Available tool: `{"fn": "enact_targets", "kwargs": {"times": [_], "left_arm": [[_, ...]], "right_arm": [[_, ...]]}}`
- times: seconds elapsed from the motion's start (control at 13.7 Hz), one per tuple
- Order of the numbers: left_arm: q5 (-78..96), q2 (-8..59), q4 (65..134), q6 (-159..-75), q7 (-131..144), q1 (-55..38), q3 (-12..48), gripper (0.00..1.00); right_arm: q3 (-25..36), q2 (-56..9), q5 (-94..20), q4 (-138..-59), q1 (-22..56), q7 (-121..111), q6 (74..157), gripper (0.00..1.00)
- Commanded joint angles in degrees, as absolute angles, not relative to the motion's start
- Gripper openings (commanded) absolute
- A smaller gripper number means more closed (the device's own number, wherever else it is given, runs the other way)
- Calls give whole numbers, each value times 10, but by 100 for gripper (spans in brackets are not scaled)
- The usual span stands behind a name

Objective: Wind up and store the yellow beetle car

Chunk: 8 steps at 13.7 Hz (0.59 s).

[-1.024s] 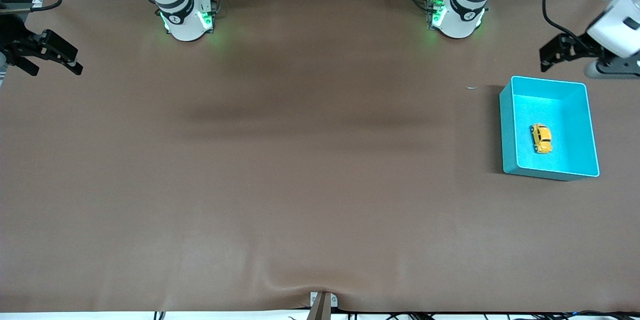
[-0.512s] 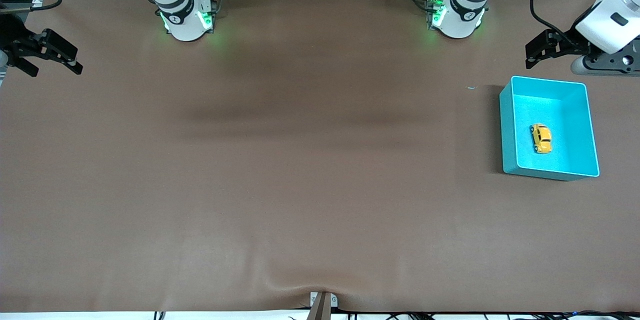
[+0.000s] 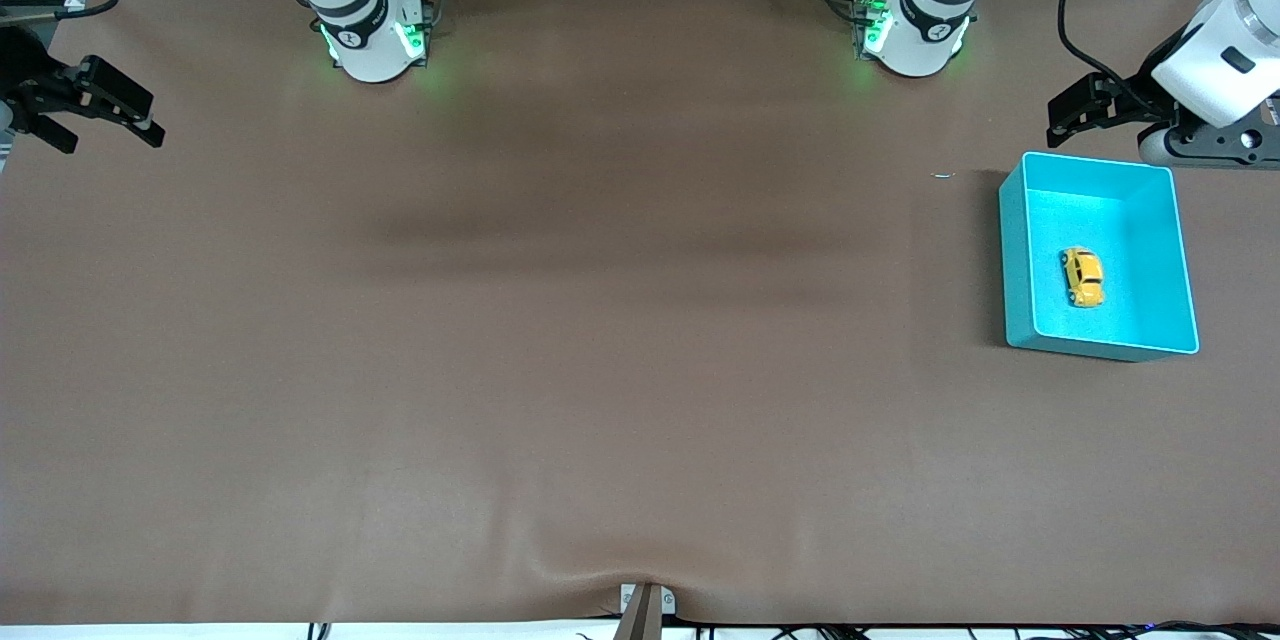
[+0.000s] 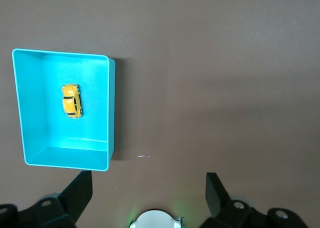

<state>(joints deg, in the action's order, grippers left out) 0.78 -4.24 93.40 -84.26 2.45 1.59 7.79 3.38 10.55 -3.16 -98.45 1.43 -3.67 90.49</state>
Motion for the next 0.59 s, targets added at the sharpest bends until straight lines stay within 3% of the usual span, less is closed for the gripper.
{"fn": "enact_targets", "kwargs": {"times": [0.0,0.51], "left_arm": [[18,-41,929,-859,35,18,77,100],[16,-37,930,-861,35,18,77,100]], "right_arm": [[43,95,-33,-961,30,-40,886,100],[43,41,-17,-875,43,-38,839,100]]}}
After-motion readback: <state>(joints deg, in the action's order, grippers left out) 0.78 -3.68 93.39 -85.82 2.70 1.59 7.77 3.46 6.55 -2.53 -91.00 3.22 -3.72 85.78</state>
